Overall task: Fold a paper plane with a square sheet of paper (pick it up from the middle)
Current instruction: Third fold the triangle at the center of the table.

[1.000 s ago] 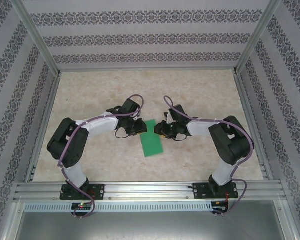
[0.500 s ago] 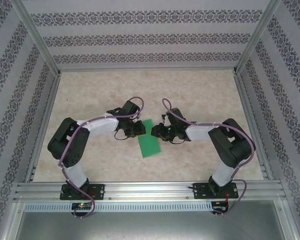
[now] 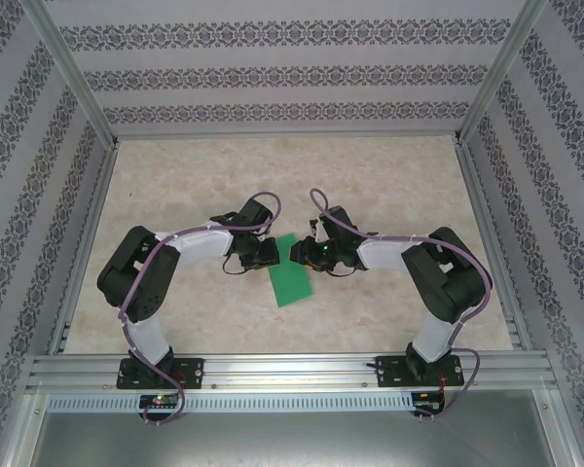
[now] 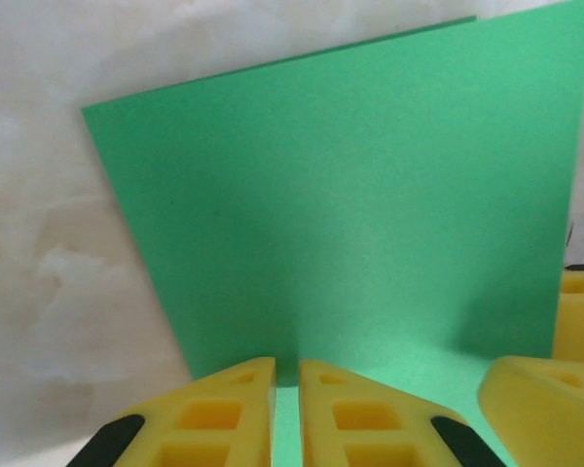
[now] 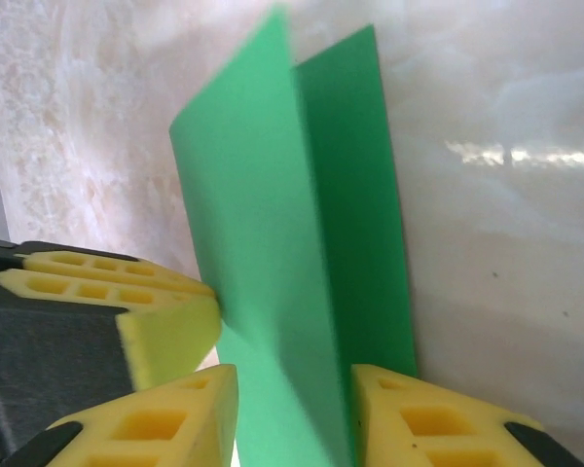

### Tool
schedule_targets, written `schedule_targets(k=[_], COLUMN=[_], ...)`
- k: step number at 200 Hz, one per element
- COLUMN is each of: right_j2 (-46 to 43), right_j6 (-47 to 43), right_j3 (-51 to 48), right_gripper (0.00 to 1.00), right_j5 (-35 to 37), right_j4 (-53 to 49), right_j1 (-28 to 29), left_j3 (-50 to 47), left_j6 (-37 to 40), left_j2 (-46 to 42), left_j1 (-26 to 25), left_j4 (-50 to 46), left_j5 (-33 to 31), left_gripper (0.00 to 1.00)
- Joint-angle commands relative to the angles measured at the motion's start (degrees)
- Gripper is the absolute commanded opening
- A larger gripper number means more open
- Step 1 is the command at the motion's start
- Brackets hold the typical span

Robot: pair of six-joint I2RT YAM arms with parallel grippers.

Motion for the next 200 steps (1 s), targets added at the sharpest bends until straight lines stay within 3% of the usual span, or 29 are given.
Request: schedule_targets(k=[1,113,167,200], right_j2=[1.5,-7.3,-12.9,-13.2], right_j6=[-2.8,6.4,18.8,23.8], right_j3=[2.1,-6.9,-10.6,-11.6], right_gripper=[0.33,0.03,0.01,0.02], right_j5=[-0.7,4.9,16.4,19.3], right_j4=[-1.8,3.6,4.7,4.7], right_j1=[-0.4,0.7,4.7,5.1], left_j3=[-0.2,1.4,-1.3,-6.2], left_j6=[2.2,6.7,11.4,16.1], left_j2=[1.0,2.3,-5.7,-13.9], left_j1=[0.2,0.2,-0.2,-3.6], left_j4=[0.2,3.0,4.4,3.9], left_j5=[-0.9,2.1,3.0,-0.1], left_gripper=[0.14,0.14,0.31,0.41])
